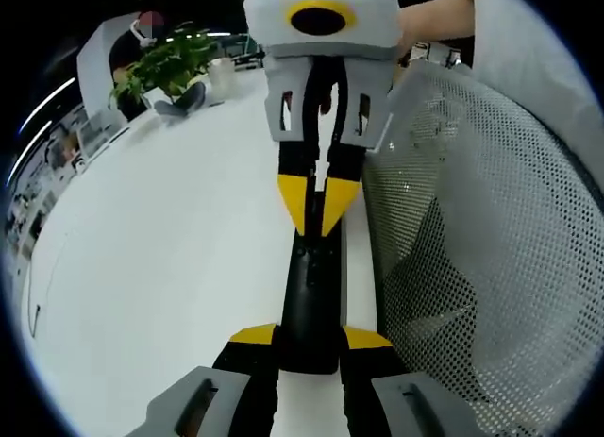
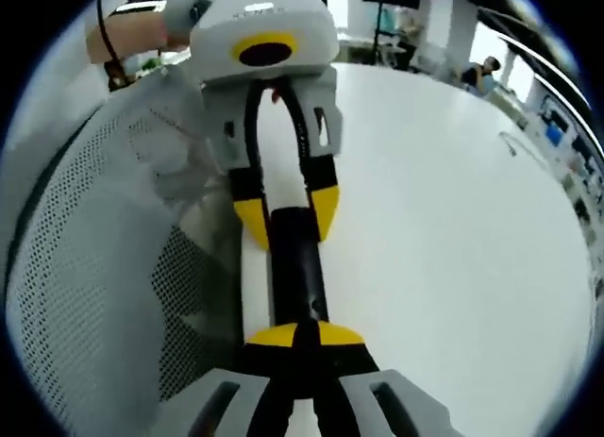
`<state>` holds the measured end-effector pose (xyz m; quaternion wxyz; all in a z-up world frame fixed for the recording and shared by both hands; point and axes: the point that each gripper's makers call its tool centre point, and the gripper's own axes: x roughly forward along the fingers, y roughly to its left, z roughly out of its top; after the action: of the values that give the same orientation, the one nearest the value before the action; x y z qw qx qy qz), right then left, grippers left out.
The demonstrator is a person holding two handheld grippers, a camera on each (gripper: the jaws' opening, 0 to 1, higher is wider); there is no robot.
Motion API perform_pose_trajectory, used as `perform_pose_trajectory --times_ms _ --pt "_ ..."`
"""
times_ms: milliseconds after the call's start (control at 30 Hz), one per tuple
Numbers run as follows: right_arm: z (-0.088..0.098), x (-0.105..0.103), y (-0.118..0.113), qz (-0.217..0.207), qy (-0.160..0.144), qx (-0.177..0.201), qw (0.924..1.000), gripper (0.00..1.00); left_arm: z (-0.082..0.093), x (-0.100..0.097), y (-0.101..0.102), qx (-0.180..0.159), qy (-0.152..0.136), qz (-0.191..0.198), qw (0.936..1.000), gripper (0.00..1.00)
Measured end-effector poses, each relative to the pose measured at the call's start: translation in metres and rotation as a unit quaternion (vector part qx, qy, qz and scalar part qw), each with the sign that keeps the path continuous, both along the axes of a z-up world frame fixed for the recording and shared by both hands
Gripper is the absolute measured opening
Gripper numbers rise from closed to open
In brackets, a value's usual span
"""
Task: Press the specified remote control buttons in sequence, fully releasing each button before pressing the next.
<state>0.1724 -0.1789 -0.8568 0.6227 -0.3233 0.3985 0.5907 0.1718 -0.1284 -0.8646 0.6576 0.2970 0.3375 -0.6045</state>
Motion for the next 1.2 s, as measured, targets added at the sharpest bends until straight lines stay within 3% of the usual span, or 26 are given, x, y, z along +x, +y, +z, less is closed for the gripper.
perform_pose_trajectory --times_ms 133,233,367,467,567,700,967,1200 --pt "-0.0008 0.0002 0.0004 -0.021 0.007 -0.021 0.9995 0.02 -0.0001 0.0001 0.0001 0.001 0.0 -0.002 1.0 0.24" --pt "-0.0014 -0.0005 -0.0005 0.005 -0.023 -0.051 0.9984 0.02 0.0 0.0002 -0.0001 0.0 0.0 0.0 1.0 0.24" --pt "-0.0007 -0.0006 -0.0009 -0.016 -0.02 -0.032 0.9992 0.02 0.0001 0.0002 -0.0002 -0.001 -0.001 0.004 1.0 0.24" --pt "0.0019 -0.001 -0.0015 -0.022 -0.06 0.025 0.9976 0.02 0.0002 0.0003 -0.0003 -0.002 -0.001 0.004 1.0 0.24" --pt "0.003 -0.0014 -0.0026 -0.042 -0.069 0.063 0.9947 0.02 0.0002 0.0004 -0.0001 -0.004 0.0 0.005 1.0 0.24" --pt "0.0034 -0.0005 -0.0019 -0.066 -0.06 0.067 0.9938 0.01 0.0004 0.0004 -0.0003 -0.006 -0.001 0.008 0.9999 0.24" --pt "0.0041 -0.0026 0.0028 -0.026 -0.083 0.056 0.9947 0.0 0.0005 0.0005 -0.0004 -0.008 -0.002 0.012 0.9999 0.24" --pt "0.0045 -0.005 0.0008 -0.01 -0.068 0.05 0.9964 0.0 0.0005 0.0006 -0.0004 -0.006 0.0 0.009 0.9999 0.24"
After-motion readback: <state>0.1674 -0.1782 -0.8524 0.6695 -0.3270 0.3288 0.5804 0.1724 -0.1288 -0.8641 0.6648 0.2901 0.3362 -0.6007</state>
